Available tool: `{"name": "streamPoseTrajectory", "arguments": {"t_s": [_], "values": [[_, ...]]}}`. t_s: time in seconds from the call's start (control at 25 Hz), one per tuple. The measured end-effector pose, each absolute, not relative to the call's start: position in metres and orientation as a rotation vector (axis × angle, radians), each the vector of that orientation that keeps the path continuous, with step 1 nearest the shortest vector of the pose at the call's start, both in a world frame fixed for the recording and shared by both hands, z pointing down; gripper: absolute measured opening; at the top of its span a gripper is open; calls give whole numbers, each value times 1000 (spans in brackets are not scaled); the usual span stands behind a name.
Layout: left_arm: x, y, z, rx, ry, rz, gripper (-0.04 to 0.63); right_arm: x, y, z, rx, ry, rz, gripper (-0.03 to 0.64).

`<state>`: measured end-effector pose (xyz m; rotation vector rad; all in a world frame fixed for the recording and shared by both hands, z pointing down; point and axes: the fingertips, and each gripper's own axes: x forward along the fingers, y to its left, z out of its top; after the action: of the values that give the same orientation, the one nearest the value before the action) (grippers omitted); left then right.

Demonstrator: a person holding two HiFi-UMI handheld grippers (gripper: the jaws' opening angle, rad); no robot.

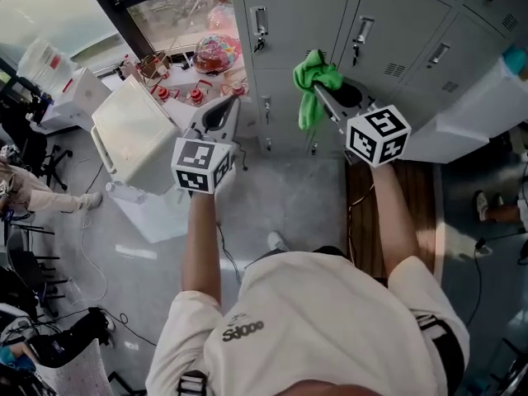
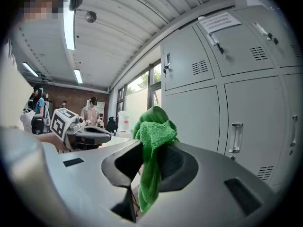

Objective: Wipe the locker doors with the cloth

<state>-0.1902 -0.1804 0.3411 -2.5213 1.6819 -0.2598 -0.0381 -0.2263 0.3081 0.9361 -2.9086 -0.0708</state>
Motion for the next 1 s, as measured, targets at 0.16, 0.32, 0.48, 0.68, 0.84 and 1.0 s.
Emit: {"name": "streamPoseTrajectory", "arguments": {"t_s": [0.16,0.32,0.48,0.68,0.84,1.0], "values": [[-209,-192,347,-2538,1682,-273,15,-66,-250,295,942,-2906,-115,58],[-220,-205,348,-2529,1674,-300,15,-98,-281,269,913,-2931,-172,58],[-236,-218,342,-2502,1703,-281,15,-127,-318,237,864,-3003,-177,58],[-256,-239,334,-2450,1737,-305,15,-171,-365,193,829,-3071,-235,58],[-263,-256,324,-2418,1747,-307,15,-209,-390,170,776,-3115,-243,58],[-265,-262,325,-2417,1763,-305,15,-235,-412,168,785,-3104,-120,60]]}}
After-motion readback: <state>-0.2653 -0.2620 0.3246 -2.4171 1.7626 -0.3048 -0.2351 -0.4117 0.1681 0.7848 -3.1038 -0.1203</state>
